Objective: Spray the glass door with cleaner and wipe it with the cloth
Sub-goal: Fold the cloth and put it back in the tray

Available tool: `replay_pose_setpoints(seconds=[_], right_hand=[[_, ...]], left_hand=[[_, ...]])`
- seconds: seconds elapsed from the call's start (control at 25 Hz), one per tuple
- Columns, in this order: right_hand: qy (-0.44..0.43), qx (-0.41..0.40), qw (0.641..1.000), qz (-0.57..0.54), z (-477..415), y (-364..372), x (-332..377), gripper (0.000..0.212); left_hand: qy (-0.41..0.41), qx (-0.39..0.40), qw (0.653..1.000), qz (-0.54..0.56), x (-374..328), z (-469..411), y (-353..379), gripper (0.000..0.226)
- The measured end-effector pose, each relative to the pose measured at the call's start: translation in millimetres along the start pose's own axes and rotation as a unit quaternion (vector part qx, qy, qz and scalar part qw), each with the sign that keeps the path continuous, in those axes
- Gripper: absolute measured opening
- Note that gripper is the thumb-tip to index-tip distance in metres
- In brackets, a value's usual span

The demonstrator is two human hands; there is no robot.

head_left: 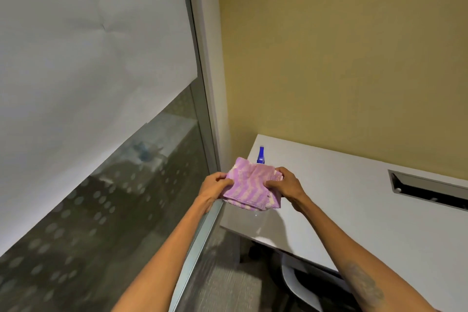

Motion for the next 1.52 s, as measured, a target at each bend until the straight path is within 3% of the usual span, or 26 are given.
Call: replay_pose_setpoints(seconds=[0.28,0.4,0.6,0.76,0.84,1.0,1.28,1.52], right_hand=[[0.062,-0.055,0.987,0.136,-46,43,-39,0.052],[0.069,-0.068,0.982,0.162,-51,59,-50,0.051],[0.078,-0.057,0.975,0.202,-56,87,-69,0.049],[-0.018,-0.056,0.948,0.312,-58,110,-73,0.032],[-0.049,-0.08,0.934,0.344,-56,114,-73,0.034],[0.003,-0.039,0.941,0.337,-58,126,-89,0.029],[0.083,0.045,0.935,0.342,-47,139,-98,0.046],[0.038,0.003,0.941,0.336,-39,136,-71,0.028]], left_hand=[[0.063,0.01,0.975,-0.214,25,-60,24,0.051],[0.068,0.052,0.965,-0.248,41,-75,47,0.062],[0.127,0.104,0.931,-0.327,69,-88,75,0.056],[0.172,0.134,0.887,-0.407,88,-88,92,0.047],[0.199,0.149,0.855,-0.456,96,-89,101,0.045],[0.226,0.163,0.815,-0.507,105,-91,111,0.042],[0.222,0.153,0.815,-0.513,103,-81,108,0.026],[0.233,0.114,0.844,-0.469,81,-74,85,0.027]])
Point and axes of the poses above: each hand's wrist, its own z-axis away from the middle knuckle, its own y-axis out of the palm, x = y × z, the point moved 8 cm from there along -z, towards the middle knuckle, and after that the axes turned 7 degrees about -x, right-handed, at the moved point
